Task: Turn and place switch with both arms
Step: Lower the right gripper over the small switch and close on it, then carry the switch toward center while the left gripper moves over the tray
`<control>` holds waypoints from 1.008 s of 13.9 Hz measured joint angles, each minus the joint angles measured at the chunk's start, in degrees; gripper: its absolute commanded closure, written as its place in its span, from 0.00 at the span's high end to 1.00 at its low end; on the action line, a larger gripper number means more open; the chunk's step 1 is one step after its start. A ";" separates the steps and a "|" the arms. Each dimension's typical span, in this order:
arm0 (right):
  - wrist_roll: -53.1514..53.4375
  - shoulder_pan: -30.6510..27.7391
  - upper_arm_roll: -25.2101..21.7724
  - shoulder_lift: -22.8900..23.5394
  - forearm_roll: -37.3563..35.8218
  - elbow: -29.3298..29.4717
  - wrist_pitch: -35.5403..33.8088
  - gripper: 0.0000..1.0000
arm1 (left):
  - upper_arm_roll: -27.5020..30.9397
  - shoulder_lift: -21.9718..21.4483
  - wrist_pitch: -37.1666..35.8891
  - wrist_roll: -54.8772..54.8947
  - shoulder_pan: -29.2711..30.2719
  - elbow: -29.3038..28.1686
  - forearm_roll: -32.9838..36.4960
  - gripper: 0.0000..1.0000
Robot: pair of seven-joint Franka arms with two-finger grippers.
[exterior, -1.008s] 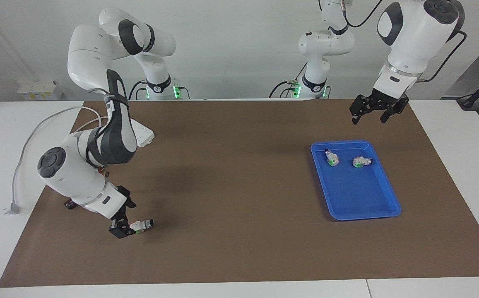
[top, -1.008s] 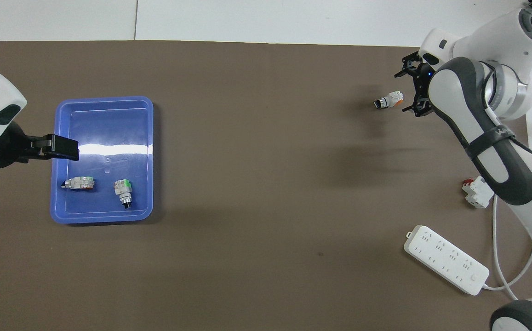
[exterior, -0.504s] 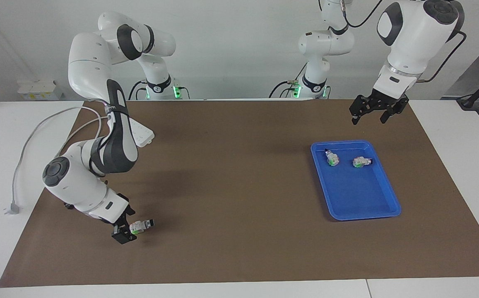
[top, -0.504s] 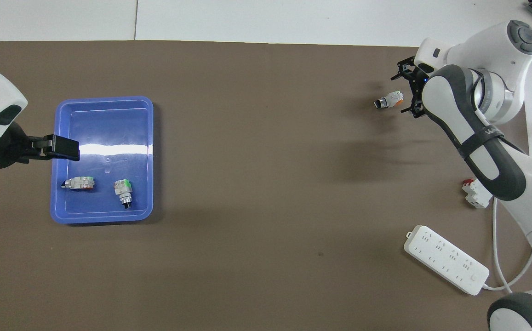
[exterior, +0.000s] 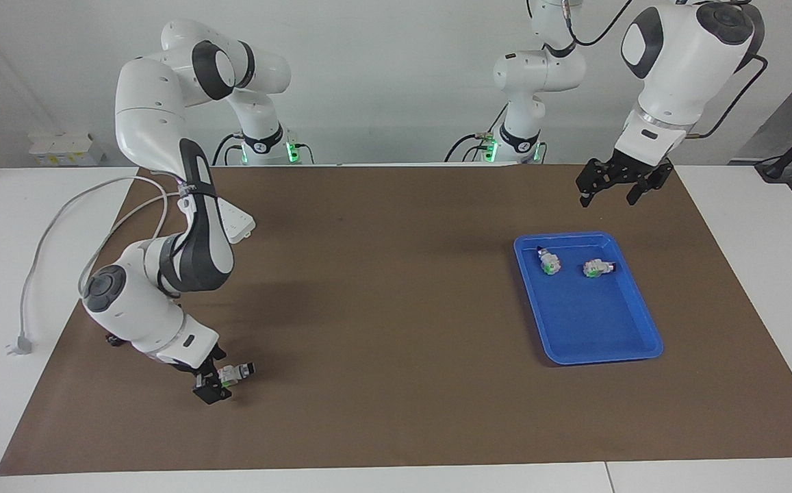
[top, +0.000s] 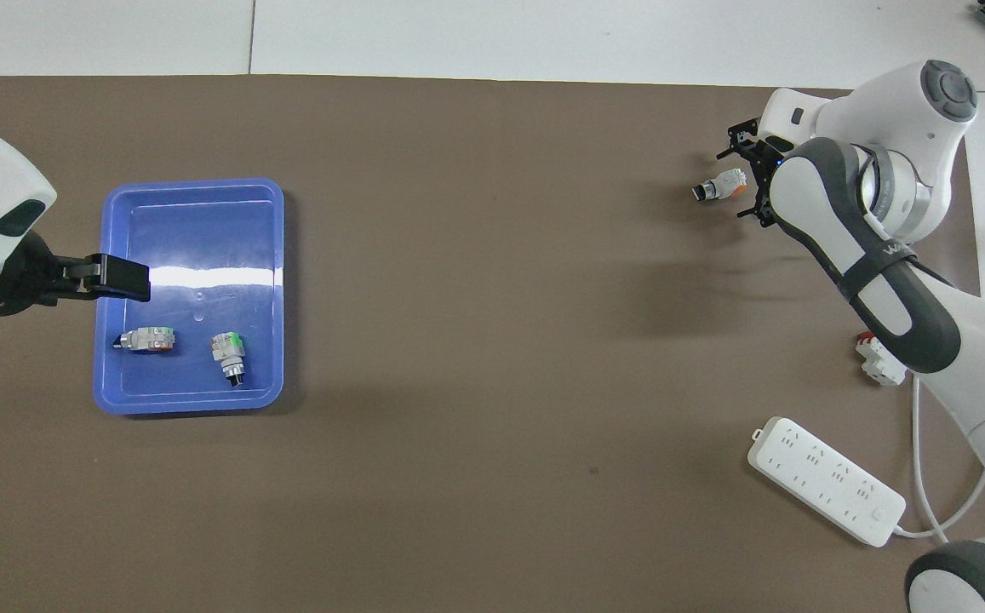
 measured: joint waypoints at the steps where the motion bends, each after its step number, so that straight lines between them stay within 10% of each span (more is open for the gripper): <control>1: -0.01 -0.07 0.14 0.00 0.05 -0.30 0.10 0.94 | 0.00 -0.03 0.06 0.00 0.00 -0.04 0.00 1.00; 8: -0.01 -0.38 0.62 -0.23 1.25 -0.83 0.38 0.52 | -0.19 -0.99 1.83 -0.01 -1.40 -2.26 0.00 1.00; 11: -0.01 -0.70 0.63 -0.33 1.40 -0.90 0.21 0.00 | -0.26 -1.53 1.93 -0.02 -2.08 -3.12 0.00 0.99; 14: -0.01 -1.15 0.75 -0.66 3.16 -1.13 -0.03 0.00 | -0.26 -2.27 1.94 -0.07 -2.38 -4.71 -0.31 0.97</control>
